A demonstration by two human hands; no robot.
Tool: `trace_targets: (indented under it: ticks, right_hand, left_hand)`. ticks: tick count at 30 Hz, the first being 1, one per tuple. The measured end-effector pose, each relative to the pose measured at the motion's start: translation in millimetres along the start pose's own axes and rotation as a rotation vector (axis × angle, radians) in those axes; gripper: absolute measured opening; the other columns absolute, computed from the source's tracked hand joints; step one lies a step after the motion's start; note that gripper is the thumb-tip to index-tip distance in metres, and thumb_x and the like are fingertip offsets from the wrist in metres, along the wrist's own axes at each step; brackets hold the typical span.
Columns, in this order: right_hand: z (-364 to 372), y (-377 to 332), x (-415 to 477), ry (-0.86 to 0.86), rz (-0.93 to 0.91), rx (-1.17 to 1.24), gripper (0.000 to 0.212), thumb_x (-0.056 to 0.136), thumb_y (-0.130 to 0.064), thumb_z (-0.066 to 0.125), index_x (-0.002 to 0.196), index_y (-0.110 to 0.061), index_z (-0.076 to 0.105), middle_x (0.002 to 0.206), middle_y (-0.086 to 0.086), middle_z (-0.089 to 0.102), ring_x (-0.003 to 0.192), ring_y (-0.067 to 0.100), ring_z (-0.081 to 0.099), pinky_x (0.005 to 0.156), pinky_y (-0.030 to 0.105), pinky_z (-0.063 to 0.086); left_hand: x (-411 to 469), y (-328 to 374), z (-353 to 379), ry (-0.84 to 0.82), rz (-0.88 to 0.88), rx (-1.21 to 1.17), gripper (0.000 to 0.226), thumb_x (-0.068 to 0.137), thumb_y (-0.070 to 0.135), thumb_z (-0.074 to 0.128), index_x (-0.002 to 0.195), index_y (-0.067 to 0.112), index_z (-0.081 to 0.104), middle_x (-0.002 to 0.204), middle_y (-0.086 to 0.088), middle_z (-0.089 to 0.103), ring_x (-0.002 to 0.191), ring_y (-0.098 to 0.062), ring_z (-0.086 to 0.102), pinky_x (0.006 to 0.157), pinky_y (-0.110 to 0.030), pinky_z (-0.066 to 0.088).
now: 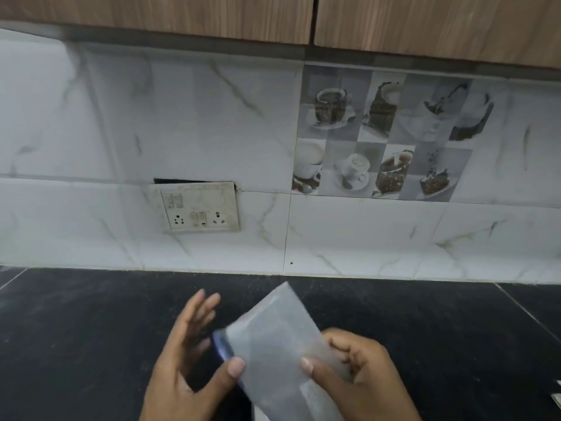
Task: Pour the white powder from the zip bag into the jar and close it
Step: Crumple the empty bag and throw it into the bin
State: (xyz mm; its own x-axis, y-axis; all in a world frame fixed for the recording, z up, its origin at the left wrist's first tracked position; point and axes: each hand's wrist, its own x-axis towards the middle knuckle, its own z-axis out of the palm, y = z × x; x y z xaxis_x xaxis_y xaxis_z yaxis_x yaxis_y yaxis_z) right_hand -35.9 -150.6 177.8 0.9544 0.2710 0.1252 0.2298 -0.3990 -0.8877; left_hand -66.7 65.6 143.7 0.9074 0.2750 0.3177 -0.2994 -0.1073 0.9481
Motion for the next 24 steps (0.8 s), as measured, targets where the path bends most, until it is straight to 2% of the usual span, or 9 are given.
trace_targets:
  ticks: [3, 5, 10, 12, 14, 16, 18, 20, 24]
  right_hand:
    - [17, 5, 3, 0.024, 0.082, 0.302, 0.016, 0.073, -0.025, 0.074, 0.088, -0.024, 0.075, 0.077, 0.009, 0.078, 0.068, 0.021, 0.07, 0.065, 0.03, 0.051]
    - [28, 9, 4, -0.001, 0.1, 0.397, 0.018, 0.073, -0.02, 0.074, 0.09, -0.017, 0.075, 0.08, 0.015, 0.078, 0.071, 0.023, 0.07, 0.067, 0.031, 0.052]
    - [27, 19, 5, -0.131, 0.123, 0.533, 0.025, 0.081, -0.012, 0.067, 0.106, -0.01, 0.07, 0.1, 0.019, 0.077, 0.089, 0.03, 0.073, 0.077, 0.037, 0.057]
    - [27, 21, 5, -0.183, 0.152, 0.624, 0.018, 0.074, -0.013, 0.071, 0.091, -0.009, 0.076, 0.107, 0.017, 0.075, 0.088, 0.027, 0.072, 0.071, 0.035, 0.057]
    - [31, 22, 3, -0.203, 0.204, 0.758, 0.012, 0.062, -0.006, 0.07, 0.07, 0.002, 0.075, 0.111, 0.017, 0.074, 0.088, 0.027, 0.074, 0.063, 0.03, 0.058]
    - [39, 21, 0, -0.198, 0.25, 0.87, 0.023, 0.05, -0.008, 0.068, 0.062, 0.011, 0.07, 0.112, 0.022, 0.073, 0.09, 0.033, 0.074, 0.065, 0.034, 0.059]
    - [48, 22, -1, -0.139, 0.29, 0.889, 0.035, 0.046, -0.021, 0.072, 0.061, 0.011, 0.07, 0.11, 0.021, 0.074, 0.091, 0.033, 0.073, 0.072, 0.037, 0.059]
    - [60, 25, -2, -0.03, 0.256, 0.699, 0.024, 0.049, -0.021, 0.082, 0.059, 0.0, 0.074, 0.107, 0.014, 0.076, 0.091, 0.021, 0.075, 0.071, 0.025, 0.057]
    - [89, 34, -6, 0.096, 0.227, 0.527, 0.021, 0.067, 0.02, 0.078, 0.061, 0.001, 0.072, 0.081, 0.006, 0.078, 0.07, 0.008, 0.072, 0.06, 0.016, 0.054]
  left_hand:
    - [-6, -9, 7, -0.22, -0.323, -0.294, 0.123, 0.023, 0.059, 0.096, 0.13, 0.015, 0.054, 0.119, 0.001, 0.075, 0.103, -0.014, 0.074, 0.087, -0.028, 0.06]
    - [-11, -13, 15, -0.312, -0.421, -0.366, 0.109, 0.031, 0.039, 0.101, 0.127, 0.008, 0.058, 0.11, -0.014, 0.077, 0.094, -0.021, 0.077, 0.074, -0.024, 0.061]
    - [-14, -24, 1, -0.189, -0.398, -0.386, 0.056, 0.062, -0.004, 0.085, 0.112, -0.003, 0.059, 0.091, -0.032, 0.074, 0.071, -0.03, 0.075, 0.062, -0.033, 0.063]
    - [-13, -30, -8, -0.127, -0.338, -0.424, 0.045, 0.053, 0.009, 0.092, 0.091, -0.003, 0.072, 0.084, -0.028, 0.076, 0.068, -0.026, 0.075, 0.061, -0.028, 0.062]
    - [-12, -31, -16, -0.072, -0.267, -0.421, 0.061, 0.028, 0.048, 0.099, 0.059, 0.002, 0.074, 0.085, -0.019, 0.079, 0.076, -0.02, 0.077, 0.064, -0.022, 0.059]
    - [-13, -30, -21, -0.053, -0.257, -0.387, 0.071, 0.026, 0.063, 0.092, 0.048, 0.0, 0.069, 0.095, -0.014, 0.079, 0.086, -0.018, 0.076, 0.069, -0.02, 0.057]
    - [-15, -42, -28, -0.039, -0.294, -0.395, 0.064, 0.04, 0.055, 0.091, 0.052, -0.005, 0.07, 0.1, -0.011, 0.079, 0.093, -0.02, 0.075, 0.069, -0.022, 0.059]
    - [-23, -55, -33, -0.051, -0.4, -0.445, 0.031, 0.059, 0.026, 0.083, 0.062, -0.004, 0.075, 0.103, -0.009, 0.079, 0.095, -0.025, 0.075, 0.063, -0.026, 0.061]
    - [-43, -58, -40, 0.023, -0.475, -0.397, 0.022, 0.066, 0.025, 0.088, 0.069, 0.007, 0.076, 0.101, -0.005, 0.078, 0.089, -0.012, 0.074, 0.064, -0.018, 0.058]
